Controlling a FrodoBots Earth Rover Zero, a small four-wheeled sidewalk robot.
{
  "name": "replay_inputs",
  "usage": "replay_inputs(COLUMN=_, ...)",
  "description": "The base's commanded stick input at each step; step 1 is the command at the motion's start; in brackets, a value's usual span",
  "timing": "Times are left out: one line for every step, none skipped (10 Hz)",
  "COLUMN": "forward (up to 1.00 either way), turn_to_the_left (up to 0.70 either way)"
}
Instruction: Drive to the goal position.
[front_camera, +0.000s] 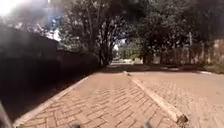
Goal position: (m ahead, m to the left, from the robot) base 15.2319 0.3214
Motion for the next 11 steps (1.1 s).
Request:
replay_inputs(forward=0.70, turn_to_the_left=0.00)
replay_inputs(forward=0.70, turn_to_the_left=0.00)
replay_inputs(forward=0.70, turn_to_the_left=0.00)
replay_inputs(forward=0.70, turn_to_the_left=0.00)
replay_inputs(forward=0.70, turn_to_the_left=0.00)
replay_inputs(forward=0.70, turn_to_the_left=0.00)
replay_inputs(forward=0.70, turn_to_the_left=0.00)
replay_inputs(forward=0.70, turn_to_the_left=0.00)
replay_inputs(forward=0.70, turn_to_the_left=0.00)
replay_inputs(forward=0.70, turn_to_the_left=0.00)
replay_inputs(forward=0.70, turn_to_the_left=0.00)
